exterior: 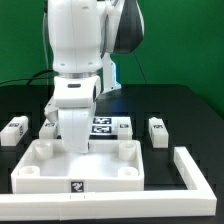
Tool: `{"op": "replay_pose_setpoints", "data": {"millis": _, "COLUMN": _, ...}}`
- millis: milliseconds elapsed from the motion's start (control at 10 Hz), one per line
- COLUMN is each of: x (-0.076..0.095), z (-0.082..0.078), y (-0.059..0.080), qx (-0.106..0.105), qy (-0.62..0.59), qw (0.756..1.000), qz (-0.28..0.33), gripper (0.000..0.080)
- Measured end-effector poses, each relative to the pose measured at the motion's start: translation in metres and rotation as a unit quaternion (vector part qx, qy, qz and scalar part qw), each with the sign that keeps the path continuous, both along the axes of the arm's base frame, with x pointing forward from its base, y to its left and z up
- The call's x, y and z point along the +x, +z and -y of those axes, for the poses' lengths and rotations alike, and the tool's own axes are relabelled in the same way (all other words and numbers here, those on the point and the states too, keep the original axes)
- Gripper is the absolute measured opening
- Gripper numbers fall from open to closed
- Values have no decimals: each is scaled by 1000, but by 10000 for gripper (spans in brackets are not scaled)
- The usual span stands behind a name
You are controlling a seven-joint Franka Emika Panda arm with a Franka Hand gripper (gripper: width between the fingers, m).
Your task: Assemble desk
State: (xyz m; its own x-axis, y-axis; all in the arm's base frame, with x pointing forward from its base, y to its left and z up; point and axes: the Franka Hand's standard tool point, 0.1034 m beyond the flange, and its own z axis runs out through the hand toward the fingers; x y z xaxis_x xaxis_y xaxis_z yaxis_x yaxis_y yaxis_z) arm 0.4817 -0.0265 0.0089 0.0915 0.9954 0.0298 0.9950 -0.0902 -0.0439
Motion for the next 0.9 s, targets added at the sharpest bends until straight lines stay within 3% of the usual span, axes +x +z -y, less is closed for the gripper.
{"op": "replay_pose_setpoints", "data": {"millis": 100, "x": 7, "z": -10, "y": -1, "qx": 2, "qy": 13, "qw": 1000, "qz": 10, "gripper": 57}}
{"op": "replay_pose_setpoints", "data": {"millis": 300, "x": 36, "z": -26, "y": -1, "qx": 11, "qy": 23, "qw": 999, "qz": 21, "gripper": 57}}
{"op": "replay_pose_setpoints", "data": {"millis": 600, "x": 37, "z": -57, "y": -3, "qx": 21, "qy": 38, "qw": 999, "qz": -11, "gripper": 57}}
{"op": "replay_pose_setpoints", "data": {"millis": 900, "x": 37, "z": -63, "y": -4, "qx": 20, "qy": 33, "qw": 999, "qz": -23, "gripper": 57}}
